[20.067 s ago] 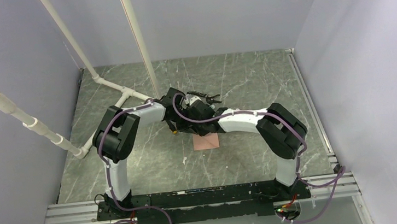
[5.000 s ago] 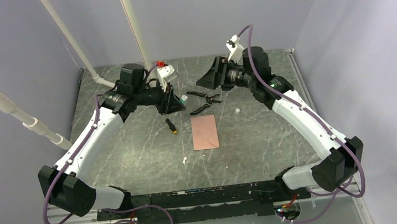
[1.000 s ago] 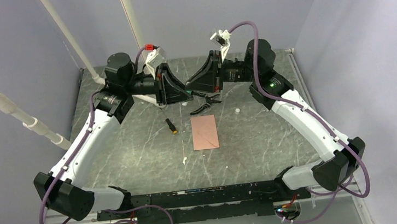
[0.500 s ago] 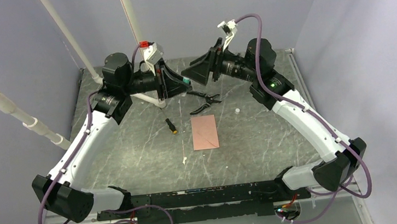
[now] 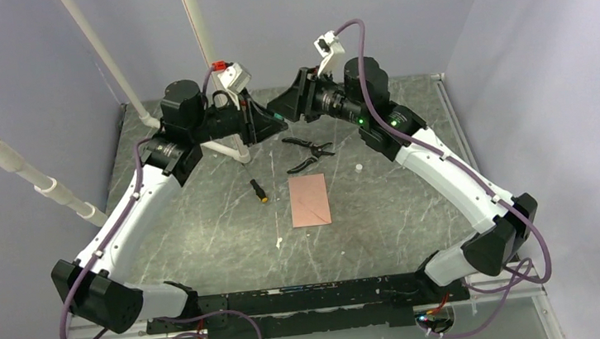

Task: Place the letter into the envelope and seal it

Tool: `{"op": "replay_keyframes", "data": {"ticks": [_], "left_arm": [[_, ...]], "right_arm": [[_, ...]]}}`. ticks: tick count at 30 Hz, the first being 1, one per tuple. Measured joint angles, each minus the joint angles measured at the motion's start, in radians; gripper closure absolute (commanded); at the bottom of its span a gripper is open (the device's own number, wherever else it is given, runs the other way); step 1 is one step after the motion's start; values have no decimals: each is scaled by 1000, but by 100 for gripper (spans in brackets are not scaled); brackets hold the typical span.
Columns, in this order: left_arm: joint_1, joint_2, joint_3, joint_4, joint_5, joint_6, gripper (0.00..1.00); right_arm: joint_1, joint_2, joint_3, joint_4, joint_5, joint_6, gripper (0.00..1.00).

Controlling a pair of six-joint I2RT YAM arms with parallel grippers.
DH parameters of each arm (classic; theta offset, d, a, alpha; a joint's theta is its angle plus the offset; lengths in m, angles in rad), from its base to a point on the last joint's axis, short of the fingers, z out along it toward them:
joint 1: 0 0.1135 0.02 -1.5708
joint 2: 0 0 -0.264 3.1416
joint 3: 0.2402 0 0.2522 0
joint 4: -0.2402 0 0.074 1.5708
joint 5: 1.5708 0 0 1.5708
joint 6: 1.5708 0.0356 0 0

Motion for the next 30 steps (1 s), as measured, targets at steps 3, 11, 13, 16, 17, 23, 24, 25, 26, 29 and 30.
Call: {"op": "replay_keyframes", "data": {"ticks": [3,11,13,16,17,23,24,25,26,29,30], "left_arm": [[0,3,0,-8,-19,2,98],[0,4,0,-23,-1,3,98],[0,4,0,-26,37,3,98],[6,4,3,-28,119,-5,98],[6,4,5,-26,164,-16,98],[6,3,6,99,417,-112,98],[6,2,6,133,456,-138,98],[6,2,6,154,476,-155,97],[6,2,6,182,499,-177,98],[5,2,5,251,540,-225,98],[5,2,5,257,539,-227,98]], "right_arm": [[4,3,8,-5,-5,2,84],[-4,3,12,-6,-94,-74,100],[-8,1,12,-1,-141,-111,100],[-21,-23,-23,50,-259,-168,100],[-25,-36,-40,71,-303,-183,100],[-33,-79,-68,182,-561,-237,100],[-32,-79,-65,200,-599,-241,100],[-32,-79,-63,214,-624,-242,100],[-32,-79,-60,233,-652,-241,93],[-26,-79,-56,266,-689,-225,33],[-25,-79,-52,267,-697,-206,27]]}}
